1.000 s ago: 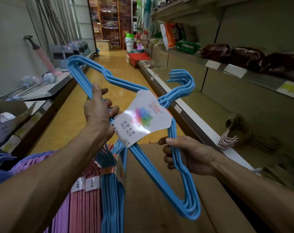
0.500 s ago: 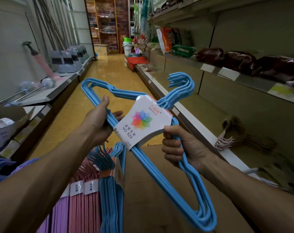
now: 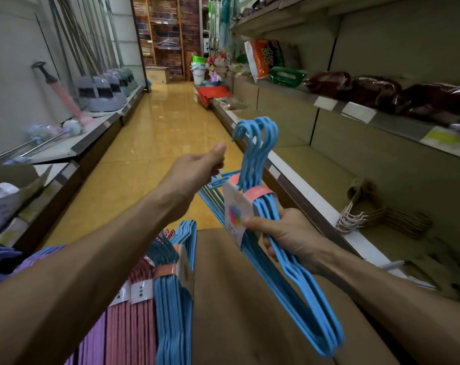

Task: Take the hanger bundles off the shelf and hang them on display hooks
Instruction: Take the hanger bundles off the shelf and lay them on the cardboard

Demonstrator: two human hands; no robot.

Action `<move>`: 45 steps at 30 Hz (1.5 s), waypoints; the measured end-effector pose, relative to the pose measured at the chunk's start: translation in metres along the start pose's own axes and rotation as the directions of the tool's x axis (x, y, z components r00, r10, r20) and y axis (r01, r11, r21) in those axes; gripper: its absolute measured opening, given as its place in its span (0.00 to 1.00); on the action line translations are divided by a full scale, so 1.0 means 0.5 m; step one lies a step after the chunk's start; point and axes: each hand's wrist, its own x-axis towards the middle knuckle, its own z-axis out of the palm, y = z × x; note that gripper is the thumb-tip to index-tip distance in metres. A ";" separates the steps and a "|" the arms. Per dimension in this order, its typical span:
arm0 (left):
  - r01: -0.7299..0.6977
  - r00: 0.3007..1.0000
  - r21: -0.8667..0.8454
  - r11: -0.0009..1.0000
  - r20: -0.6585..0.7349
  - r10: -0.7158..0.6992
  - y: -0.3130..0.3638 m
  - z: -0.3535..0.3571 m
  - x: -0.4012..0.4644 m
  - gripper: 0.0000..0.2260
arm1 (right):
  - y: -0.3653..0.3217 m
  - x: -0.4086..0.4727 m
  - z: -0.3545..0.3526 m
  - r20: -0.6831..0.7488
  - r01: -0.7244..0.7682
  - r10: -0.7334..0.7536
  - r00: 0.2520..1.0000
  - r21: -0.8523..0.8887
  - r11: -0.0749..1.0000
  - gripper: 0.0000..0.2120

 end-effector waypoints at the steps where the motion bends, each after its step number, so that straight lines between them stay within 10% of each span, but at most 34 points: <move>1: -0.017 0.999 0.013 1.000 0.052 0.016 0.003 0.012 -0.005 0.22 | 0.001 -0.004 0.006 0.016 -0.005 0.005 1.000 -0.013 1.000 0.13; 12: 0.028 0.999 -0.097 0.995 -0.012 -0.029 -0.004 0.045 -0.017 0.25 | 0.047 -0.024 0.055 0.099 -0.041 0.043 0.994 -0.024 0.999 0.18; 23: 0.104 0.989 -0.148 0.984 0.120 -0.086 -0.021 0.013 -0.043 0.11 | 0.090 -0.034 0.044 0.557 -0.408 0.192 0.808 0.294 0.864 0.17; 32: 0.041 0.981 0.583 0.811 0.132 -0.144 -0.049 -0.030 -0.020 0.30 | 0.158 -0.003 0.063 0.464 -0.324 0.201 0.863 0.201 0.924 0.18; 45: -0.087 0.968 0.804 0.589 0.207 -0.140 -0.180 -0.120 0.017 0.30 | 0.305 0.110 0.147 0.292 -0.254 0.238 0.926 0.016 0.967 0.14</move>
